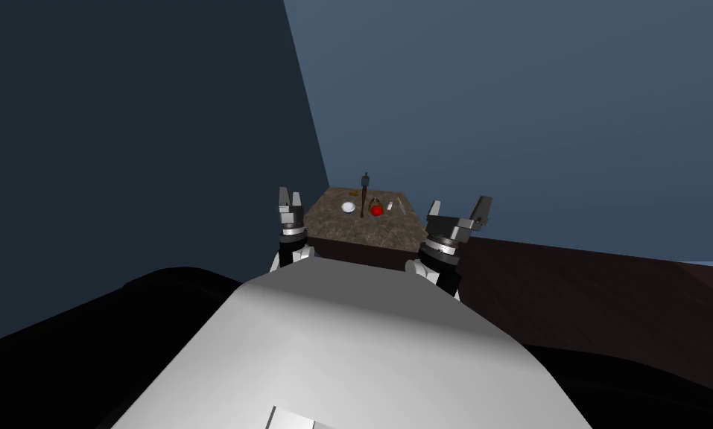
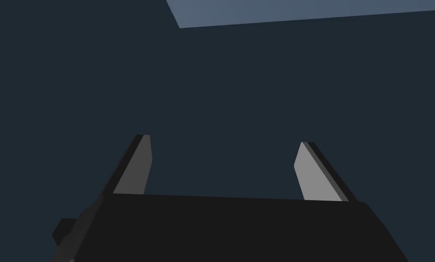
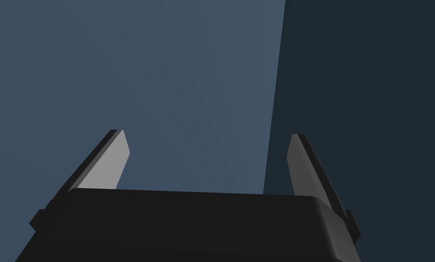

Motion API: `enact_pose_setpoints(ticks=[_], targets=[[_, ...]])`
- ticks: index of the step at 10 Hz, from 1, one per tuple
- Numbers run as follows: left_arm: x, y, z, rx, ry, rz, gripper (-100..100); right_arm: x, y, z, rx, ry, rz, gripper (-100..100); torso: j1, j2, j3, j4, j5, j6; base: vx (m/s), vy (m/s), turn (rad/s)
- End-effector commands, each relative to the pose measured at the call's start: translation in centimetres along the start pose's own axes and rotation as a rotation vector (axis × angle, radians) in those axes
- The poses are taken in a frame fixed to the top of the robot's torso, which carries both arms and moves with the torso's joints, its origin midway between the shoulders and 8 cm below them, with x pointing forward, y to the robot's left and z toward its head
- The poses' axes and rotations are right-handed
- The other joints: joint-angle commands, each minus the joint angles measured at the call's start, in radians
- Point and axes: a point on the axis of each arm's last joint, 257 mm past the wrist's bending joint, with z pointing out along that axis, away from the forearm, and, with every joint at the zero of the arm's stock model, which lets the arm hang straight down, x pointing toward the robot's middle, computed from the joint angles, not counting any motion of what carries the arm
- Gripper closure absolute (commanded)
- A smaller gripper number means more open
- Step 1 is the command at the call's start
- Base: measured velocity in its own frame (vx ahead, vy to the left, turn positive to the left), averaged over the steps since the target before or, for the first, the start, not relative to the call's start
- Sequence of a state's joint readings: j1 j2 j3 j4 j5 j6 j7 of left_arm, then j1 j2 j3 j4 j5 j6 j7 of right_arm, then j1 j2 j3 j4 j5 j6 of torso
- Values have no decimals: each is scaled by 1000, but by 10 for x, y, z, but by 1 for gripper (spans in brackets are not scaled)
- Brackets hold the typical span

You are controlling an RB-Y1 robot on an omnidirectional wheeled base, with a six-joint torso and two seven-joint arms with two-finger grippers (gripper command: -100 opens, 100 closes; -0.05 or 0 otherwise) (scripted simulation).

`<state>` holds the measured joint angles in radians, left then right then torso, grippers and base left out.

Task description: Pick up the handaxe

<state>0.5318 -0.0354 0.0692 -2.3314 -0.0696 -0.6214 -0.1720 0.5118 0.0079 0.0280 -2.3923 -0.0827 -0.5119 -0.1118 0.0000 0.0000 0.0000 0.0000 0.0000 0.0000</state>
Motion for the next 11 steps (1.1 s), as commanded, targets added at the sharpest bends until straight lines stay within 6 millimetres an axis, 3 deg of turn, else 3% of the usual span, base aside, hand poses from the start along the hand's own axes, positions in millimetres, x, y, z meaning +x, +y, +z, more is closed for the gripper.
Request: enact_pose_setpoints(ticks=[1,6,11], targets=[[2,4,0,-3,30,19,-100,0,0,0,0,0,0,0,0,0,0,0,0,0,-40,-35,-38],[-1,40,-1,-58,127,152,-100,0,0,0,0,0,0,0,-9,6,4,1,-2,0,-85,-108,-65],[-32,103,-4,-180,181,359,-100,0,0,0,0,0,0,0,-13,5,3,1,-3,0,-63,-181,-117]])
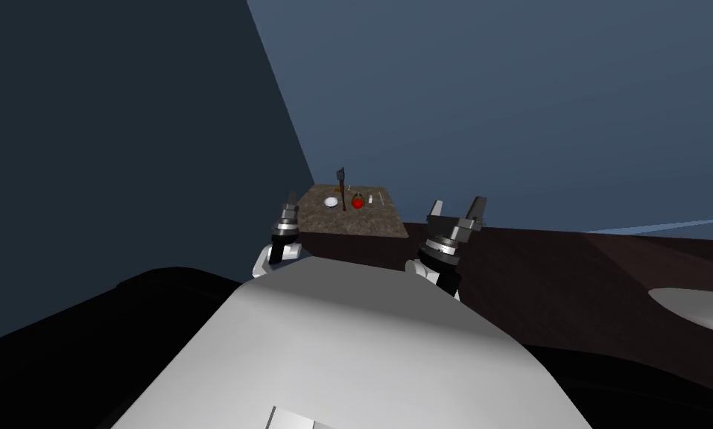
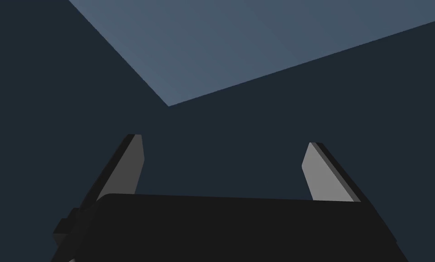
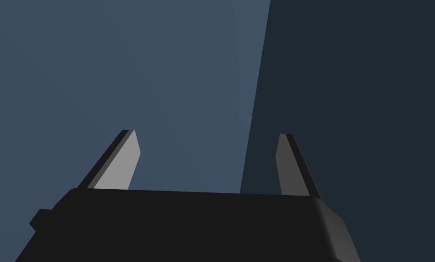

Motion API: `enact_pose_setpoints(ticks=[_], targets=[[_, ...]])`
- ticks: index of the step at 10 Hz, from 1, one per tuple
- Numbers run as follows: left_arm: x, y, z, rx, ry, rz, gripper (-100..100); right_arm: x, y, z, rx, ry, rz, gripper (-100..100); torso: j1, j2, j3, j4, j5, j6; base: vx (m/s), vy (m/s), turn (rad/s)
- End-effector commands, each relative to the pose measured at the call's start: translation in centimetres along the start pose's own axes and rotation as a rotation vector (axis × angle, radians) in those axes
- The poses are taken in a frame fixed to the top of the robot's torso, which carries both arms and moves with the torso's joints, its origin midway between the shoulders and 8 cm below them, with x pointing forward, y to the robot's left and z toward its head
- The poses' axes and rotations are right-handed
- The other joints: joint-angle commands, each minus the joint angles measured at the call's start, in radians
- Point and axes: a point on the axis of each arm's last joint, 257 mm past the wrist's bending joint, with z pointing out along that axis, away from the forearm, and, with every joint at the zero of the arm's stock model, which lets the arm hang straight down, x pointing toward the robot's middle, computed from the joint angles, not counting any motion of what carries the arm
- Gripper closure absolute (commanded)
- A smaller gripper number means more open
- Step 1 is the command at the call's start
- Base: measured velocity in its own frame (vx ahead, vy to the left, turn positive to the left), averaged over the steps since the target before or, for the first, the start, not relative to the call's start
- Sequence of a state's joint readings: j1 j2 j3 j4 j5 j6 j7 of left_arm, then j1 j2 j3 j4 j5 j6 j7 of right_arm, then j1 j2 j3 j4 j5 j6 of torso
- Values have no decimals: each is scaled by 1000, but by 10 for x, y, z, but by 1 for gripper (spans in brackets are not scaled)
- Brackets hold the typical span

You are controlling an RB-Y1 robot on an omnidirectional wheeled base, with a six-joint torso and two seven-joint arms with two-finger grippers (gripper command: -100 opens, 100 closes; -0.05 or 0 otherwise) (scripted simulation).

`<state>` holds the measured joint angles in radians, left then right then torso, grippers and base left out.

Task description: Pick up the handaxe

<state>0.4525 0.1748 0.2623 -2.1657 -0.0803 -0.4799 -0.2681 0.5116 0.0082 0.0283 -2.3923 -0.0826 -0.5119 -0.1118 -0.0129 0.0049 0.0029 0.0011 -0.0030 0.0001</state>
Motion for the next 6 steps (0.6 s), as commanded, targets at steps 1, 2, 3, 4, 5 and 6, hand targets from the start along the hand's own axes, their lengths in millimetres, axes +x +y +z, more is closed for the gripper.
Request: enact_pose_setpoints(ticks=[1,2,3,4,5,6], targets=[[-6,26,0,-52,15,74,-100,0,0,0,0,0,0,0,0,0,0,0,0,0,-70,-176,-115],[-11,43,0,-86,22,118,-100,0,0,0,0,0,0,0,1,0,0,0,0,0,-75,-178,-192],[-17,61,-1,-123,30,163,-100,0,0,0,0,0,0,0,2,1,0,0,0,0,-47,-195,-194],[-23,79,-3,-160,36,207,-100,0,0,0,0,0,0,0,1,0,0,0,0,0,-52,-192,-135],[-23,79,-3,-160,36,207,-100,0,0,0,0,0,0,0,1,0,0,0,0,0,-28,-125,-43],[-30,97,-5,-198,42,251,-100,0,0,0,0,0,0,0,5,-1,-1,0,1,0,6,-108,-119]])
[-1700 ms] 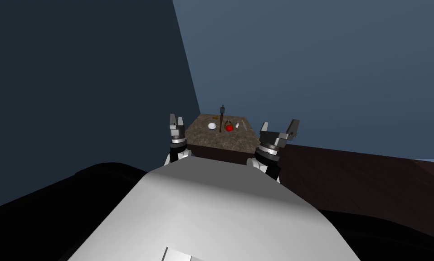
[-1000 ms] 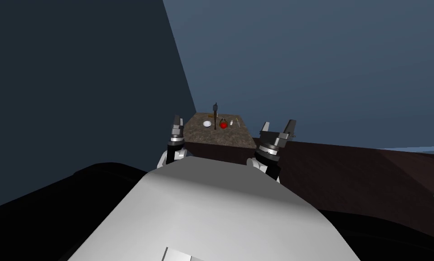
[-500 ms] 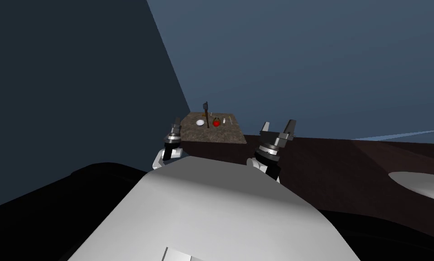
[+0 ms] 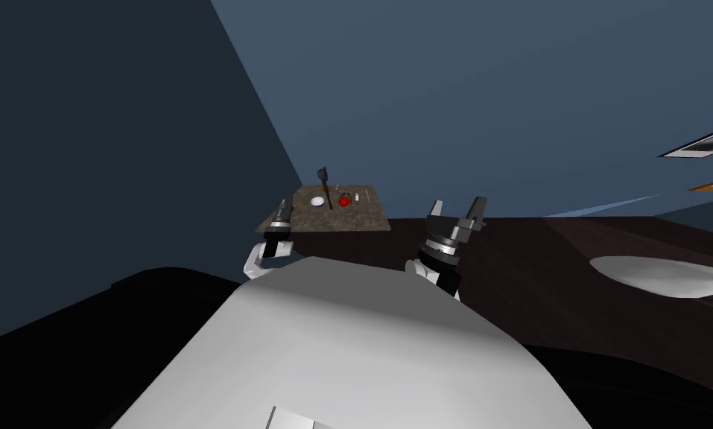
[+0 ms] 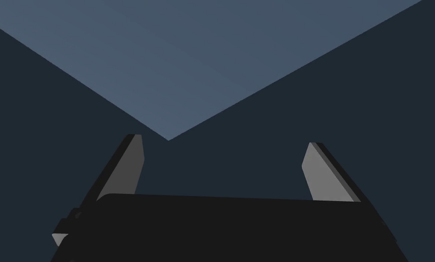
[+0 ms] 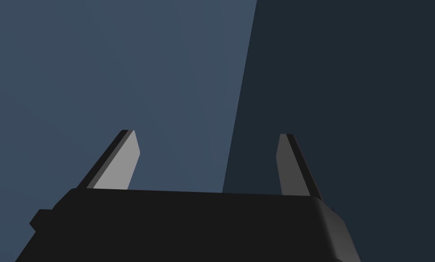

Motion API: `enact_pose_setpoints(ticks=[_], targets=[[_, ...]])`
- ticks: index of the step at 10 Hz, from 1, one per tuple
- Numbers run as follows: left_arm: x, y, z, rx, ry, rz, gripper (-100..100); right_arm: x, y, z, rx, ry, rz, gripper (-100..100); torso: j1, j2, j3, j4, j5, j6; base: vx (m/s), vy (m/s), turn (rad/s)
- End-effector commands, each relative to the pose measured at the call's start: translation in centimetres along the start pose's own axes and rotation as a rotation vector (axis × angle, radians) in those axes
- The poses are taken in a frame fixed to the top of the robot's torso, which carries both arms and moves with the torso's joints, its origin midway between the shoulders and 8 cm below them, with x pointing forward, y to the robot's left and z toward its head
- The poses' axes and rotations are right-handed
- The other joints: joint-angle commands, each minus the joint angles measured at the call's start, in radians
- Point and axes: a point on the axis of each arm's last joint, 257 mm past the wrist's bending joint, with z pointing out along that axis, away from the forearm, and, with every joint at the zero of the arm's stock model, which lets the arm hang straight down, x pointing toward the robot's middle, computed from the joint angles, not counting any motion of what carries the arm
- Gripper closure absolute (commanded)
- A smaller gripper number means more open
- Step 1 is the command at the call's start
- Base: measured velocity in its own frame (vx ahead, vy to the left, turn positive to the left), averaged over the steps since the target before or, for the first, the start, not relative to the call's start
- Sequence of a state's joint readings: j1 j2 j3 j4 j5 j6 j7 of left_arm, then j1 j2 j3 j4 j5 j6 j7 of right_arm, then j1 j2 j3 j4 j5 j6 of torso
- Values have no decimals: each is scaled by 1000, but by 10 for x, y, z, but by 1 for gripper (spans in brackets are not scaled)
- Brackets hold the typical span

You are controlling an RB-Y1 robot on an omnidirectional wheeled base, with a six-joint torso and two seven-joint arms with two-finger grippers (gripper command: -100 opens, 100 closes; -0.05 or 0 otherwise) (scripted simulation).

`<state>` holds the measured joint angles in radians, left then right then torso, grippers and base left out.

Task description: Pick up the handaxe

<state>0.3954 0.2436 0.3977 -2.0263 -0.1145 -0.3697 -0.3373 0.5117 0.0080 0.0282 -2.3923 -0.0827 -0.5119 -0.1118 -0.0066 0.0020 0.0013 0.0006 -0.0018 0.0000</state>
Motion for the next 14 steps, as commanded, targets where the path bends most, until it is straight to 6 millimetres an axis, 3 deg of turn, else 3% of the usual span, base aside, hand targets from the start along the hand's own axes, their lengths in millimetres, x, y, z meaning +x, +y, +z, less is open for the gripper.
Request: enact_pose_setpoints(ticks=[1,2,5,6,10,14], targets=[[-3,28,1,-57,9,65,-100,0,0,0,0,0,0,0,0,0,0,0,0,0,-6,-131,-212],[-3,30,1,-60,10,65,-100,0,0,0,0,0,0,0,-1,0,0,0,0,0,-5,-92,-57],[-15,83,0,-171,27,186,-100,0,0,0,0,0,0,0,-1,1,0,0,0,0,-18,-135,-174],[-13,87,-2,-181,32,185,-100,0,0,0,0,0,0,0,-2,2,1,0,-1,0,-14,-106,-74],[-27,157,-13,-331,70,325,-100,0,0,0,0,0,0,0,1,0,0,0,0,0,3,-101,-204],[-40,211,-24,-442,122,449,-100,0,0,0,0,0,0,0,4,0,0,0,1,0,9,-71,-182]])
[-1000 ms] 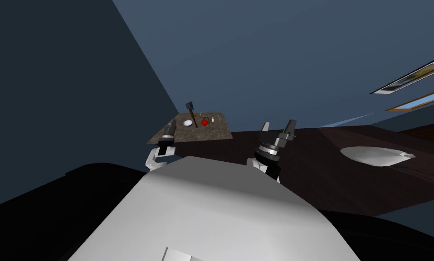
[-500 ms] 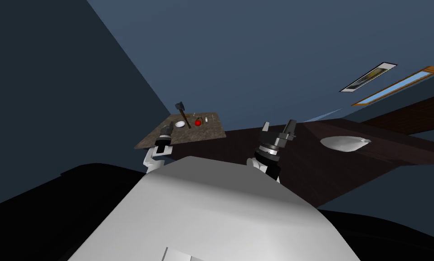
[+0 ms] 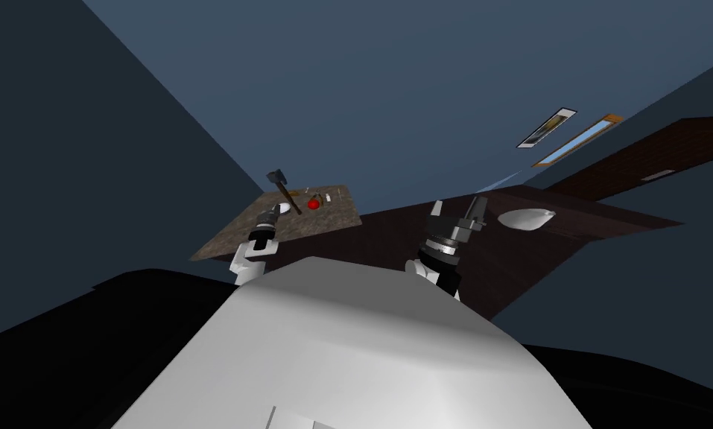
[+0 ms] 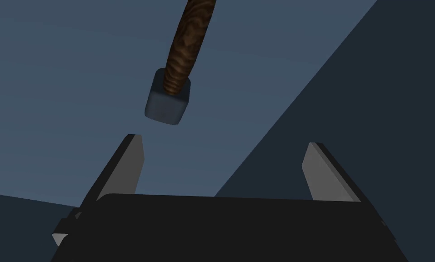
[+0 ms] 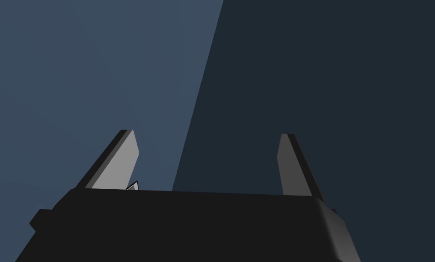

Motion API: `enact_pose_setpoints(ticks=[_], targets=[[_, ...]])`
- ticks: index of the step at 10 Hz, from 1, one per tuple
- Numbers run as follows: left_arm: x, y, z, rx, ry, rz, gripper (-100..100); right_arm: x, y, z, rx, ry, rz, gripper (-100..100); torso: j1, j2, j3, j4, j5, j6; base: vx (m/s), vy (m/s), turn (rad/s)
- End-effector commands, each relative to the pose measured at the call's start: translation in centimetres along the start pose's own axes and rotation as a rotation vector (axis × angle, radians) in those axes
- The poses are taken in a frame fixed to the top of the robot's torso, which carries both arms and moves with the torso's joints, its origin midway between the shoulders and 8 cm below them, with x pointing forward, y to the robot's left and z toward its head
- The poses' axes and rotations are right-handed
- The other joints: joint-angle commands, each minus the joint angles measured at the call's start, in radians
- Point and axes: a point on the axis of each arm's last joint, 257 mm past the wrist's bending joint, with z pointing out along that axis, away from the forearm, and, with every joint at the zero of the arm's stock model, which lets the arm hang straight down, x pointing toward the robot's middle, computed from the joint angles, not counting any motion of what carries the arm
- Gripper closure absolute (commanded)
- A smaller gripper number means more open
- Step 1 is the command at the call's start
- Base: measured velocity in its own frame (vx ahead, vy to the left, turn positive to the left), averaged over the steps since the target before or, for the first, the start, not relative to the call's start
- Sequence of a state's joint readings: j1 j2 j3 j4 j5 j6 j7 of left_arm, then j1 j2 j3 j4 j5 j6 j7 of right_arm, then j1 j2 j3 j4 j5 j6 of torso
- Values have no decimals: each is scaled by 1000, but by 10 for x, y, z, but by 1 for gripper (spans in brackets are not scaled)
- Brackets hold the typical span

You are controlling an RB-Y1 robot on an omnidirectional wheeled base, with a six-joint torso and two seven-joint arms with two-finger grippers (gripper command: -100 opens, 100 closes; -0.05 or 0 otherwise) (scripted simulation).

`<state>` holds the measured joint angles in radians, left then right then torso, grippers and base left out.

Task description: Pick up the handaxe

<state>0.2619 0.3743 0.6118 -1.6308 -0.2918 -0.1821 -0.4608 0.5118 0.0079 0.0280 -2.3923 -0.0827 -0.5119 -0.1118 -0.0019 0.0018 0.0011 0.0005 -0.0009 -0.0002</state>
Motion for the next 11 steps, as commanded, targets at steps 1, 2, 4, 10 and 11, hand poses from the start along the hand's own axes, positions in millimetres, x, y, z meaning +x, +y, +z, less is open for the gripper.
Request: enact_pose_setpoints(ticks=[1,2,4,10,11], targets=[[2,19,4,-36,20,51,-100,0,0,0,0,0,0,0,0,0,0,0,0,0,24,-37,-211],[4,29,6,-53,32,81,-100,0,0,0,0,0,0,0,1,0,0,0,0,0,21,-19,-185],[5,37,9,-67,44,109,-100,0,0,0,0,0,0,0,3,1,0,0,1,-1,11,-1,-69],[16,74,21,-107,122,277,-100,0,0,0,0,0,0,0,8,-1,0,0,2,0,31,49,-165],[19,77,22,-107,133,296,-100,0,0,0,0,0,0,0,10,-2,-1,0,2,0,108,147,-154]])
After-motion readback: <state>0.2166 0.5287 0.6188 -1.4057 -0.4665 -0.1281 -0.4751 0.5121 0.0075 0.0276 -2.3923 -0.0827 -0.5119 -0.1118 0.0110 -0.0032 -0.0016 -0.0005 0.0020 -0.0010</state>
